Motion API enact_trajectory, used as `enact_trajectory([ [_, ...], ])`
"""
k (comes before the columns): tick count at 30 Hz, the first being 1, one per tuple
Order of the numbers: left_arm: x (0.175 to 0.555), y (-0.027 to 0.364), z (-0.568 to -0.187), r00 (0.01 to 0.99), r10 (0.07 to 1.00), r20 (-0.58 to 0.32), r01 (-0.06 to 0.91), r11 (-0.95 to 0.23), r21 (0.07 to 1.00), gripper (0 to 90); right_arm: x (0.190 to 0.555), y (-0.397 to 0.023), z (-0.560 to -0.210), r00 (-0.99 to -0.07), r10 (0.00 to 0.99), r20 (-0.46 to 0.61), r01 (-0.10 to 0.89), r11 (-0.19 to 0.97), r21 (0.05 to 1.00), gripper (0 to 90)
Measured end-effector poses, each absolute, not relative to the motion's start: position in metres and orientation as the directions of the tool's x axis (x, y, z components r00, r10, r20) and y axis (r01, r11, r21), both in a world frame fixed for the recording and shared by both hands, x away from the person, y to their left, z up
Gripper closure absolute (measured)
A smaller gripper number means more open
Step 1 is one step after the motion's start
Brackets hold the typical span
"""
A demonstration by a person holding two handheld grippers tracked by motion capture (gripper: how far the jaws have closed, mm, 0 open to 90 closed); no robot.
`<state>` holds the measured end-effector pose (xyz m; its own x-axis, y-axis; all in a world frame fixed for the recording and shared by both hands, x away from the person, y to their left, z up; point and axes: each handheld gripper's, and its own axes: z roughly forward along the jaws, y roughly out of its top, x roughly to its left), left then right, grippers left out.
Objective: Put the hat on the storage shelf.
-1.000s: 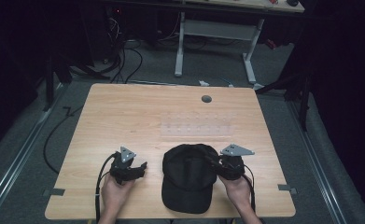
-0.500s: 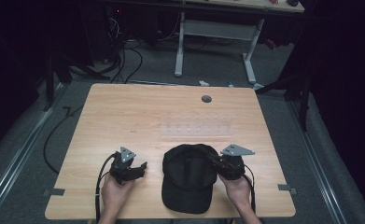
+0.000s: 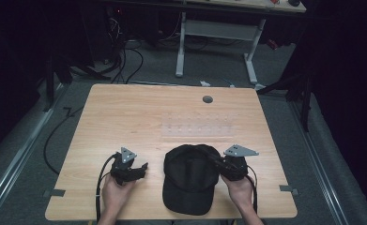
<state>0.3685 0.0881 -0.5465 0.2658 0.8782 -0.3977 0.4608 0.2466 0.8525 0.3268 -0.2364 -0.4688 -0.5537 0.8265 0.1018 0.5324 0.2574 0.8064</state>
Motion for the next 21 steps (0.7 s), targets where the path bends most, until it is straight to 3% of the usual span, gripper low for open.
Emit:
enact_trajectory([
  [21, 0.365, 0.091, -0.544, 0.272, 0.853, -0.446, 0.485, 0.279, 0.829, 25.1, 0.321, -0.247, -0.448, -0.582, 0.805, 0.113, 0.478, 0.226, 0.849, 87.0],
])
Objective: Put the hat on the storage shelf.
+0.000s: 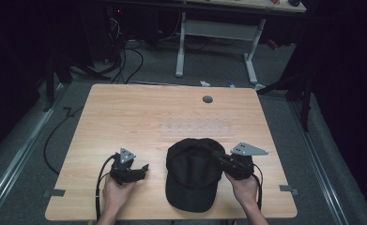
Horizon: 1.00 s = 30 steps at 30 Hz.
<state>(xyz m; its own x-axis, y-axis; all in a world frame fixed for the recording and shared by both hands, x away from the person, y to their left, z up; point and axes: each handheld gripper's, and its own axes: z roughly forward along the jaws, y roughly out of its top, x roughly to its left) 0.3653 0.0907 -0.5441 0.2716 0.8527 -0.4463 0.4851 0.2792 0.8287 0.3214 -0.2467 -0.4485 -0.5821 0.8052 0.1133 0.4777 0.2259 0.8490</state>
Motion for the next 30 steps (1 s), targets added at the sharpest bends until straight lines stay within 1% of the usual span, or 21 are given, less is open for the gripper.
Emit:
enact_trajectory([
  [4, 0.365, 0.093, -0.542, 0.272, 0.844, -0.462, 0.503, 0.284, 0.816, 25.4, 0.321, -0.248, -0.445, -0.585, 0.803, 0.11, 0.466, 0.222, 0.856, 87.0],
  [10, 0.364, 0.096, -0.538, 0.271, 0.815, -0.512, 0.54, 0.312, 0.782, 26.1, 0.319, -0.25, -0.438, -0.592, 0.799, 0.1, 0.449, 0.224, 0.865, 87.0],
  [13, 0.358, 0.097, -0.533, 0.296, 0.794, -0.53, 0.54, 0.318, 0.779, 26.6, 0.318, -0.252, -0.436, -0.593, 0.799, 0.1, 0.441, 0.218, 0.87, 87.0],
  [20, 0.345, 0.093, -0.515, 0.374, 0.709, -0.598, 0.571, 0.332, 0.751, 26.0, 0.317, -0.256, -0.429, -0.592, 0.799, 0.103, 0.425, 0.2, 0.883, 87.0],
  [25, 0.338, 0.084, -0.504, 0.427, 0.65, -0.629, 0.614, 0.302, 0.729, 24.6, 0.319, -0.257, -0.423, -0.605, 0.788, 0.111, 0.41, 0.189, 0.892, 87.1],
  [30, 0.334, 0.079, -0.497, 0.459, 0.615, -0.641, 0.636, 0.277, 0.721, 23.4, 0.319, -0.256, -0.421, -0.616, 0.781, 0.106, 0.397, 0.191, 0.898, 87.0],
])
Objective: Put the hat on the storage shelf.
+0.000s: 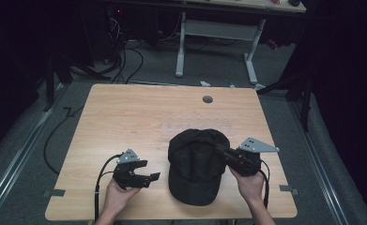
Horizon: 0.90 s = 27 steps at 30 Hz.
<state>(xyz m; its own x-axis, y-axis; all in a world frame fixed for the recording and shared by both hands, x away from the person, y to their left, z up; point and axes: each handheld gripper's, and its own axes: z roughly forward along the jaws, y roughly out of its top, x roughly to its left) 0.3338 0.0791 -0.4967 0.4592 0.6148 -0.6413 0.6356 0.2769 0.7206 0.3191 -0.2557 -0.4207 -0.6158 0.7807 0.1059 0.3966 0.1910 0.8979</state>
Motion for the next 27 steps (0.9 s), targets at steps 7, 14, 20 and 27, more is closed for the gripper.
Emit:
enact_trajectory([
  [7, 0.331, 0.068, -0.489, 0.489, 0.574, -0.656, 0.668, 0.237, 0.705, 22.8, 0.319, -0.255, -0.417, -0.628, 0.771, 0.106, 0.381, 0.186, 0.906, 87.0],
  [14, 0.328, 0.058, -0.484, 0.52, 0.538, -0.664, 0.683, 0.205, 0.701, 21.5, 0.318, -0.254, -0.412, -0.649, 0.754, 0.099, 0.354, 0.184, 0.917, 87.0],
  [20, 0.328, 0.051, -0.481, 0.534, 0.516, -0.669, 0.694, 0.183, 0.696, 19.9, 0.318, -0.253, -0.412, -0.668, 0.736, 0.111, 0.345, 0.175, 0.922, 87.0],
  [27, 0.328, 0.045, -0.481, 0.538, 0.498, -0.68, 0.715, 0.157, 0.681, 21.0, 0.317, -0.251, -0.411, -0.686, 0.719, 0.109, 0.329, 0.174, 0.928, 87.0],
])
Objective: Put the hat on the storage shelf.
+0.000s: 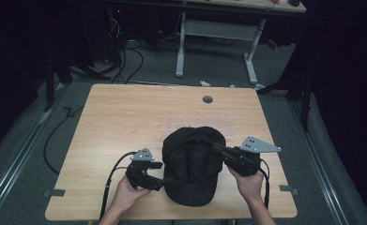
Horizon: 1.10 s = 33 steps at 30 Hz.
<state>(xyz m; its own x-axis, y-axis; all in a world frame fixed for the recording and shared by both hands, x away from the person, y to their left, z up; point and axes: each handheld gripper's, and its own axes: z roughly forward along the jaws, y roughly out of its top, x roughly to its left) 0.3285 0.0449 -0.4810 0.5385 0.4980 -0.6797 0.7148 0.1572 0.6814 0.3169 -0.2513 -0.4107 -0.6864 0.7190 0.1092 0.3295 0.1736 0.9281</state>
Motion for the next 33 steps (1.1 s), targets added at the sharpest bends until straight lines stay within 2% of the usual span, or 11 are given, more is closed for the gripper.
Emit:
enact_trajectory([
  [14, 0.325, 0.038, -0.478, 0.556, 0.461, -0.692, 0.73, 0.128, 0.671, 32.5, 0.317, -0.25, -0.409, -0.715, 0.691, 0.106, 0.298, 0.164, 0.94, 87.0],
  [22, 0.325, 0.042, -0.475, 0.557, 0.446, -0.7, 0.728, 0.143, 0.67, 41.6, 0.319, -0.252, -0.41, -0.716, 0.691, 0.102, 0.284, 0.154, 0.946, 87.0],
  [33, 0.323, 0.049, -0.468, 0.556, 0.42, -0.718, 0.73, 0.167, 0.663, 56.8, 0.32, -0.25, -0.408, -0.702, 0.711, 0.042, 0.256, 0.198, 0.946, 86.8],
])
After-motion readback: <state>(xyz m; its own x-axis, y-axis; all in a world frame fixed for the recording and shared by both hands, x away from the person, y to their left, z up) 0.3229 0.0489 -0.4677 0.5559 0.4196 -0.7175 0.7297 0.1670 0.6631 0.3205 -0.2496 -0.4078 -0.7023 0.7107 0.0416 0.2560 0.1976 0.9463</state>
